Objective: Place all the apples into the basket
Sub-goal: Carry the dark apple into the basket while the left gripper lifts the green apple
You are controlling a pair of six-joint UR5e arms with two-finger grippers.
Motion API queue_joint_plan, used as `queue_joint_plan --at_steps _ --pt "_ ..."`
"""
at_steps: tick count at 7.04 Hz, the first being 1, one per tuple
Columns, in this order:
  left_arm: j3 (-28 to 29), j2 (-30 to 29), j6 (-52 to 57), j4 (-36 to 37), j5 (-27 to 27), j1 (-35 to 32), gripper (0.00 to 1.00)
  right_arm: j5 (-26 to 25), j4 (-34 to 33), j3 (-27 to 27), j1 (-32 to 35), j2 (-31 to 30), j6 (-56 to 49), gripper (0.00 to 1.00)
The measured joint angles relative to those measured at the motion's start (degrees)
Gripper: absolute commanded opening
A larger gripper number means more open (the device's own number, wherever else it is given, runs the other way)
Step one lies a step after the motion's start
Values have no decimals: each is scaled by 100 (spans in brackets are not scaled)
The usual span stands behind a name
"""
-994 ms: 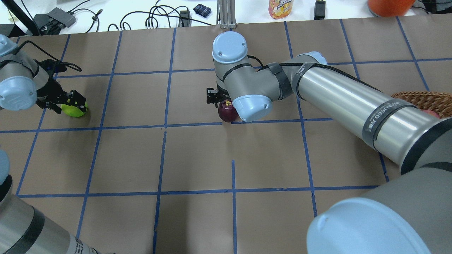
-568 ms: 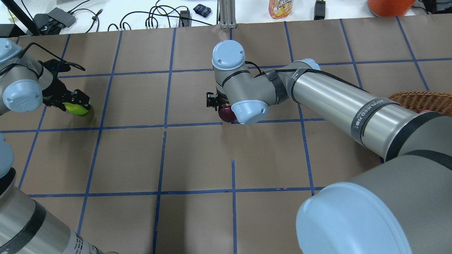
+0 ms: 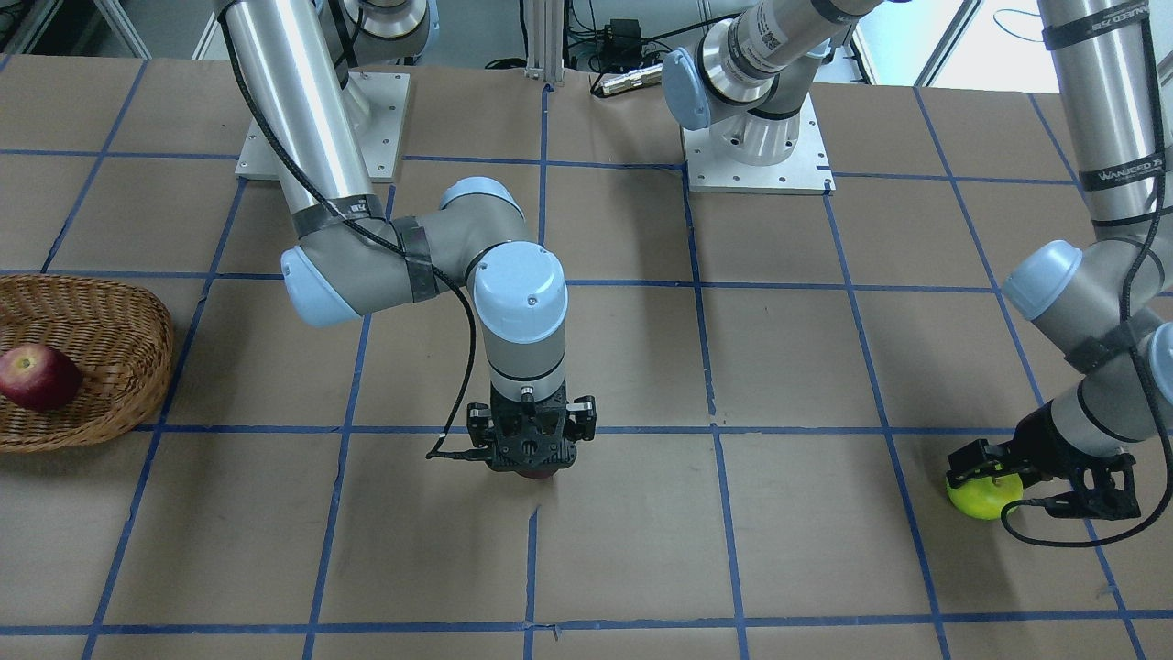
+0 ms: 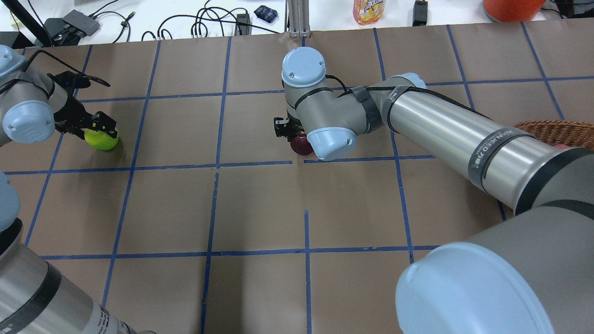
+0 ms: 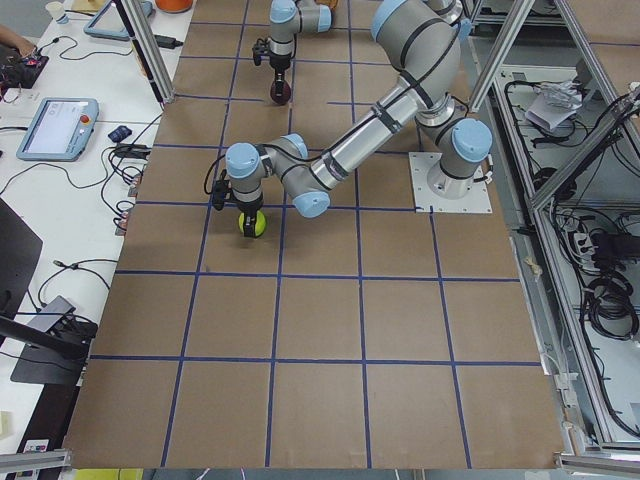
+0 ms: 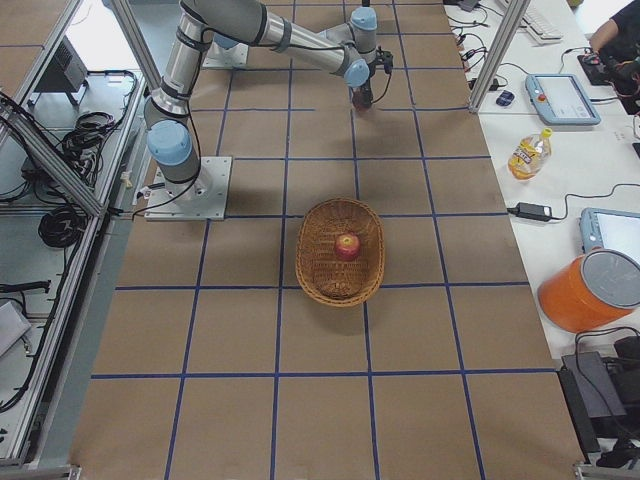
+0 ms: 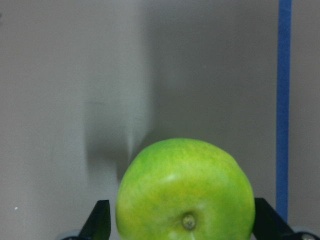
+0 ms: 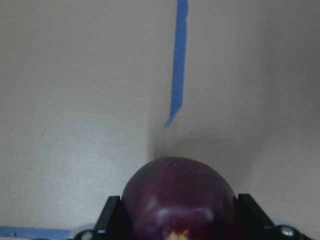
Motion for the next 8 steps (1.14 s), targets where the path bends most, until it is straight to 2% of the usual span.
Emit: queue_joint_plan --at_steps 1,2,3,4,6,7,8 --pt "18 -17 -12 -4 -67 -1 30 -8 220 54 -315 -325 -347 24" --pt "65 -17 -39 -33 -101 -12 19 -14 595 119 -804 -682 -976 23" --pt "120 13 -74 -115 -100 -36 16 -21 858 285 -1317 -1039 -1725 23" --pt "224 101 -276 -365 -96 -134 14 -16 928 628 -1886 -1416 -2487 19" --pt "421 443 -1128 -1058 -90 -895 12 57 795 1452 -3281 -2043 -4180 16" --pt "410 605 -1760 -1186 -109 -1444 12 74 677 1733 -3976 -2203 -5053 17" --pt "391 721 -2566 -1233 -143 -2009 12 136 554 1965 -4612 -2296 -5780 30"
